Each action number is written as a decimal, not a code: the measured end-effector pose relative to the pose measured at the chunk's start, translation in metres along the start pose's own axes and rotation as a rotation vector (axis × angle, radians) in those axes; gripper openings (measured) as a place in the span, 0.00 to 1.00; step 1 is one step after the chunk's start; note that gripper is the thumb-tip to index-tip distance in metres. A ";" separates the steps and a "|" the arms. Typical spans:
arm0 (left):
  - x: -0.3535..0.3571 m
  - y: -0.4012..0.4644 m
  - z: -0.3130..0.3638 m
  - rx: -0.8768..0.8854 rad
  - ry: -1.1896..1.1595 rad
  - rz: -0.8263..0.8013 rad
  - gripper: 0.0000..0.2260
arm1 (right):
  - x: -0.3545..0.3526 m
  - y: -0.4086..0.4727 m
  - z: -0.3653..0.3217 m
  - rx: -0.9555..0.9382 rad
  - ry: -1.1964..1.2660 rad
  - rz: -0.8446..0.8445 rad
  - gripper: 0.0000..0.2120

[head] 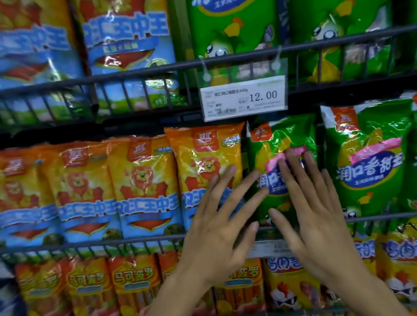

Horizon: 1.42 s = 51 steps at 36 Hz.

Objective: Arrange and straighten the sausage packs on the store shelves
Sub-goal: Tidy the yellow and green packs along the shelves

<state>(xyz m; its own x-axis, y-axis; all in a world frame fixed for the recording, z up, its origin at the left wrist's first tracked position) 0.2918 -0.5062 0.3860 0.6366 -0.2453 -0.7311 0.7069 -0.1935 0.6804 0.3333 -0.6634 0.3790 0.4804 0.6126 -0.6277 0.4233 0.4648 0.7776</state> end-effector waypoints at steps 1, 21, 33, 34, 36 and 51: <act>-0.004 -0.002 -0.004 -0.005 -0.058 0.004 0.24 | -0.001 0.000 -0.001 0.002 0.012 0.005 0.36; -0.039 -0.043 -0.107 -0.039 0.260 -0.059 0.28 | 0.035 0.024 -0.088 0.237 0.133 0.030 0.37; -0.045 -0.048 -0.122 0.002 0.314 -0.079 0.28 | 0.051 0.029 -0.093 0.294 0.117 0.178 0.35; -0.045 -0.048 -0.121 0.004 0.321 -0.074 0.28 | 0.050 0.028 -0.093 0.287 0.117 0.179 0.36; -0.045 -0.048 -0.121 0.009 0.322 -0.069 0.28 | 0.050 0.029 -0.093 0.292 0.119 0.164 0.38; -0.043 -0.048 -0.121 -0.013 0.299 -0.065 0.29 | 0.064 0.026 -0.091 0.278 -0.071 0.098 0.42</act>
<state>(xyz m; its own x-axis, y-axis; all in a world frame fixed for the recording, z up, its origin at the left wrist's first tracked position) 0.2679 -0.3718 0.3783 0.6513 0.0584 -0.7566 0.7516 -0.1873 0.6325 0.3049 -0.5542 0.3623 0.5779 0.5950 -0.5586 0.5618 0.2064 0.8011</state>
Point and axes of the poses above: each hand's wrist, its own y-axis towards the middle knuckle, its own x-axis out of the palm, z = x × y, the point moved 5 cm from there along y, towards the middle knuckle, and after that the axes turned 11 degrees about -x, right-handed, at the moved point
